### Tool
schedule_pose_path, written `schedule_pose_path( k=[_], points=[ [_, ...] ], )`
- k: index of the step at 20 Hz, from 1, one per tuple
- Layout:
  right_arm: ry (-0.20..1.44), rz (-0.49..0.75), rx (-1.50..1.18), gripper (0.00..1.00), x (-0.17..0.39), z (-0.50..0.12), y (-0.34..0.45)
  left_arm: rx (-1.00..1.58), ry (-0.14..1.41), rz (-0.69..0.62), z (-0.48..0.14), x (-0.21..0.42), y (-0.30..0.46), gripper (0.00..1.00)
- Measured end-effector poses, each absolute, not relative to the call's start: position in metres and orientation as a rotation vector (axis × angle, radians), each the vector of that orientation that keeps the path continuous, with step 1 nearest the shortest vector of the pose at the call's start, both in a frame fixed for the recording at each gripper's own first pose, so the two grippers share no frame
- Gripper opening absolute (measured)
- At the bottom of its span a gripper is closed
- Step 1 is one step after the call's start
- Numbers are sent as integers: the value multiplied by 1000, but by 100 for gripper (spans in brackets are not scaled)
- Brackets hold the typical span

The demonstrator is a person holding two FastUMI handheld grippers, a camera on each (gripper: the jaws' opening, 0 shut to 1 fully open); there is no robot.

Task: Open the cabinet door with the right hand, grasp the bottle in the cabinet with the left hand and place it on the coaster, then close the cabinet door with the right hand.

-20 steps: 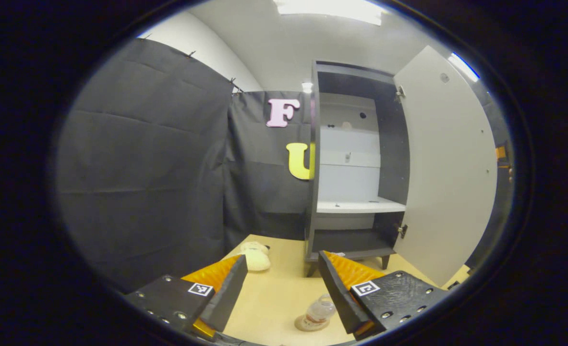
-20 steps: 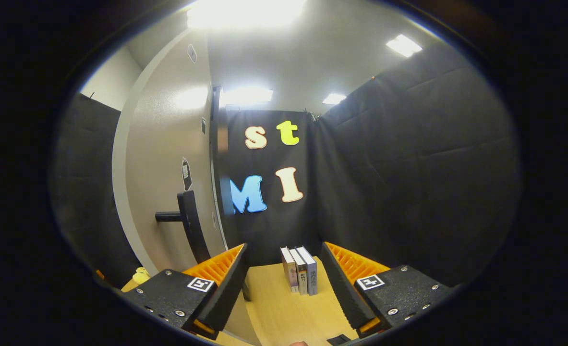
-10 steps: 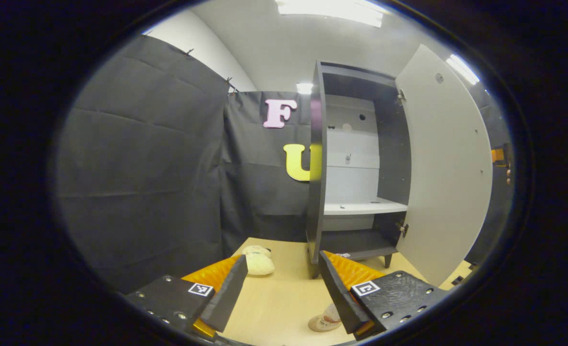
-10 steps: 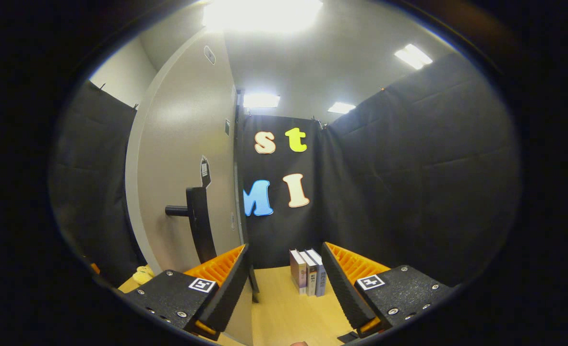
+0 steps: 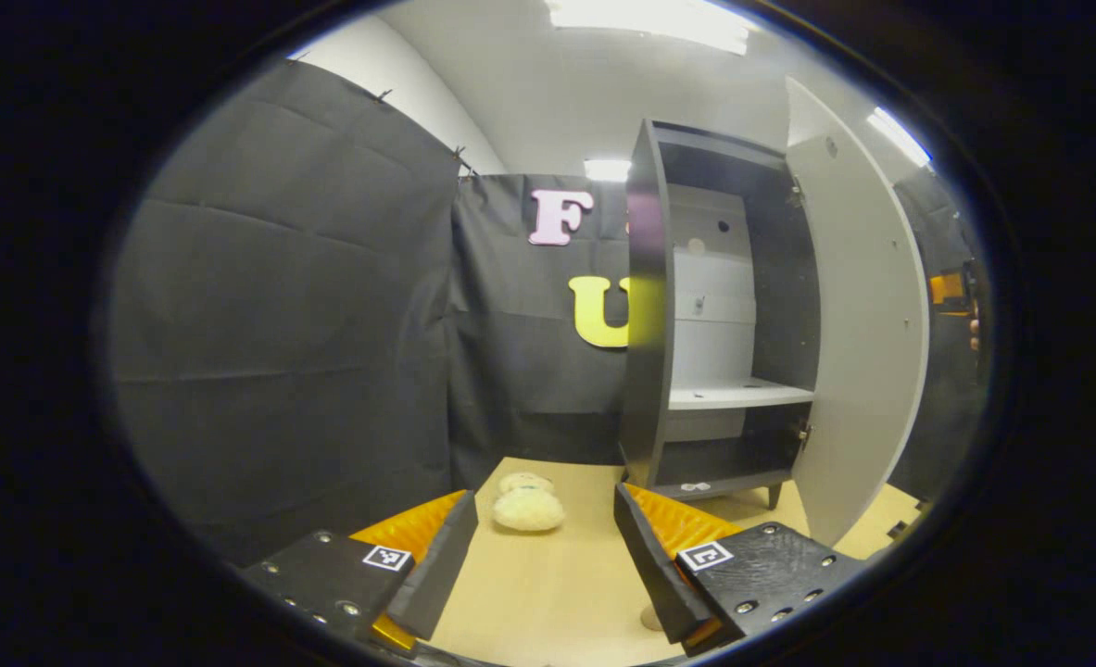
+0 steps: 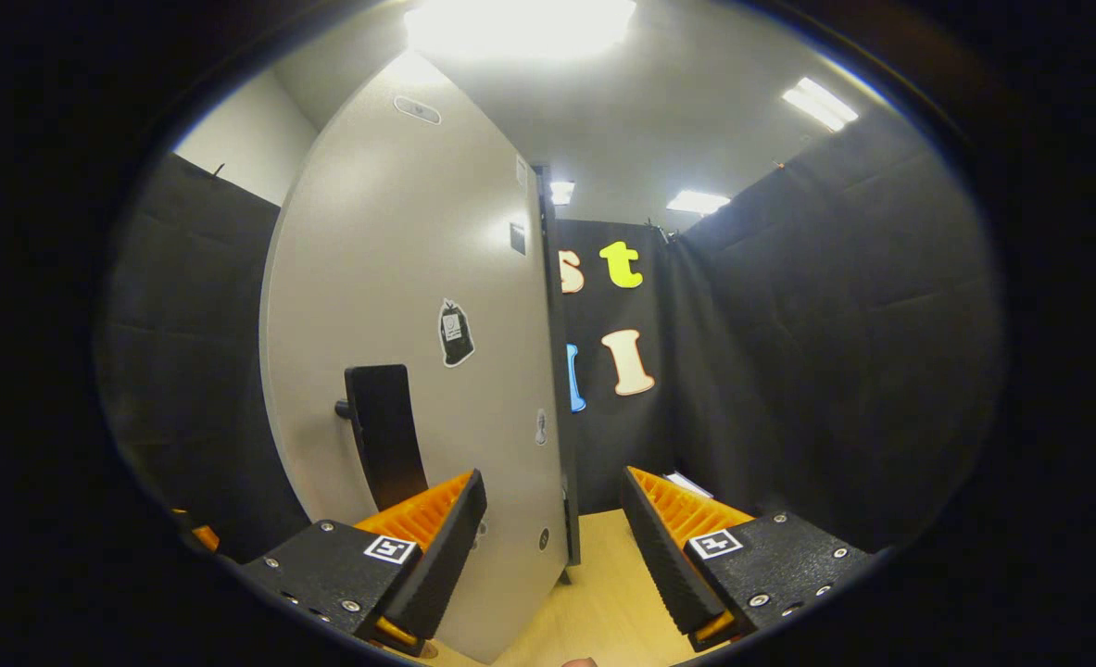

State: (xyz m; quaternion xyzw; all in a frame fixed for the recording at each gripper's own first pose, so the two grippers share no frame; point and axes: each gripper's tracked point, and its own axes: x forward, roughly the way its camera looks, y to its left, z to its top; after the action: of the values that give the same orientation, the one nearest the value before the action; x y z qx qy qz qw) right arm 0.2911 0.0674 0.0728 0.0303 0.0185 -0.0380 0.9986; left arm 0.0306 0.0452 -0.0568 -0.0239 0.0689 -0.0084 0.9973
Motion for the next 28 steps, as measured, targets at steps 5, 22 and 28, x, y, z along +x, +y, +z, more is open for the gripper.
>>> schedule_pose_path(
  k=[5, 22, 28],
  points=[
    [46, -17, 94, 92, 301, 72, 94, -40, 145, 28, -60, 25, 76, 88],
    [57, 36, 87, 93, 287, 60, 100, -14, 130, 20, -49, 19, 86, 88],
    [9, -25, 22, 93, 248, 58, 27, -40, 118, -35, -32, 38, 28, 87]
  ],
)
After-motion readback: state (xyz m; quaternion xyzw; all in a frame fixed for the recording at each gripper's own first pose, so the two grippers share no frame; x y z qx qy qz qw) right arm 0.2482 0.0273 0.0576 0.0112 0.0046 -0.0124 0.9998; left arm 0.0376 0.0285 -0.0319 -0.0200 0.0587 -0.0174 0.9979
